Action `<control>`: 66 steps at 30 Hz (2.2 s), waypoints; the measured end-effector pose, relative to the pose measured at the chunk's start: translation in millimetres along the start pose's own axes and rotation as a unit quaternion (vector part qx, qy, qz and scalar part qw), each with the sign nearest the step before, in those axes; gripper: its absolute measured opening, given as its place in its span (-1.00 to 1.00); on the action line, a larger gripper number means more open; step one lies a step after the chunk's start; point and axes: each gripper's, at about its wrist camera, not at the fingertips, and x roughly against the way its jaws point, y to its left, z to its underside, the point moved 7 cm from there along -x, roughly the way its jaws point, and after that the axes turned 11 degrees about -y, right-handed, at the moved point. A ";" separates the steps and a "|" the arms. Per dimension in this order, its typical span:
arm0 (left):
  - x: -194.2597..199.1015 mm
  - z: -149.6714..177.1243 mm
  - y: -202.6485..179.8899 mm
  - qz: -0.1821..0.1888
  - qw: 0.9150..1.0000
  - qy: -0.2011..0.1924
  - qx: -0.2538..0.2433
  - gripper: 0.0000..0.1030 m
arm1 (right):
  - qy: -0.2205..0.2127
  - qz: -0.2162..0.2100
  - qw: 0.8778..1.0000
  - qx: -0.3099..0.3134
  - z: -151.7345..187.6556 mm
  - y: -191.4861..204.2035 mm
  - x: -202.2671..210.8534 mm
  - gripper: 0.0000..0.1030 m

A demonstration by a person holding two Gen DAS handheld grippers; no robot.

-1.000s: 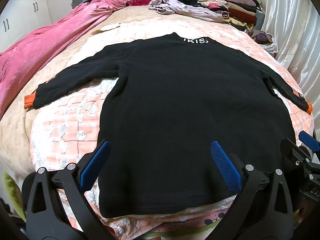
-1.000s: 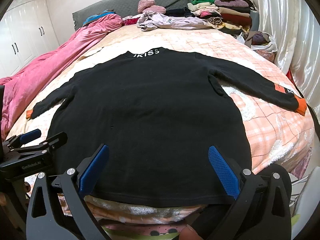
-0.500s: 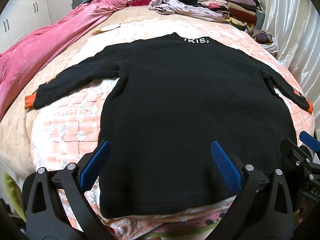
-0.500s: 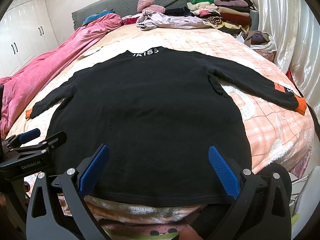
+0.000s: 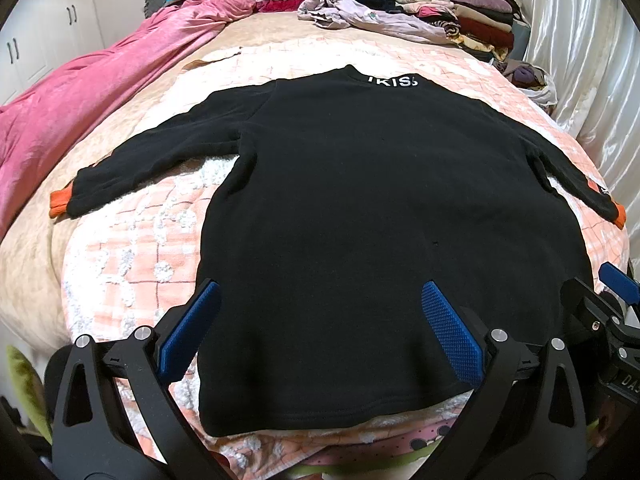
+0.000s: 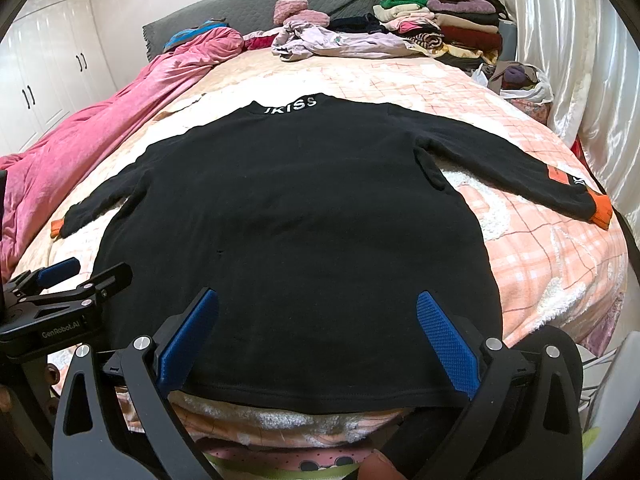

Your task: Fold small clothes

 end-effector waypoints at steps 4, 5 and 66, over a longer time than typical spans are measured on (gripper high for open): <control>-0.1 -0.5 0.7 -0.001 1.000 0.000 0.000 0.83 | 0.000 0.000 1.000 0.000 -0.4 0.3 -0.2 0.92; -0.1 -0.5 0.9 -0.001 1.000 0.001 -0.001 0.83 | -0.001 0.000 1.000 0.000 -0.4 0.3 -0.1 0.92; -177.1 -137.0 -106.4 0.081 0.995 0.047 -0.037 0.83 | -0.034 0.309 0.922 -0.229 -68.5 -359.2 -43.9 0.92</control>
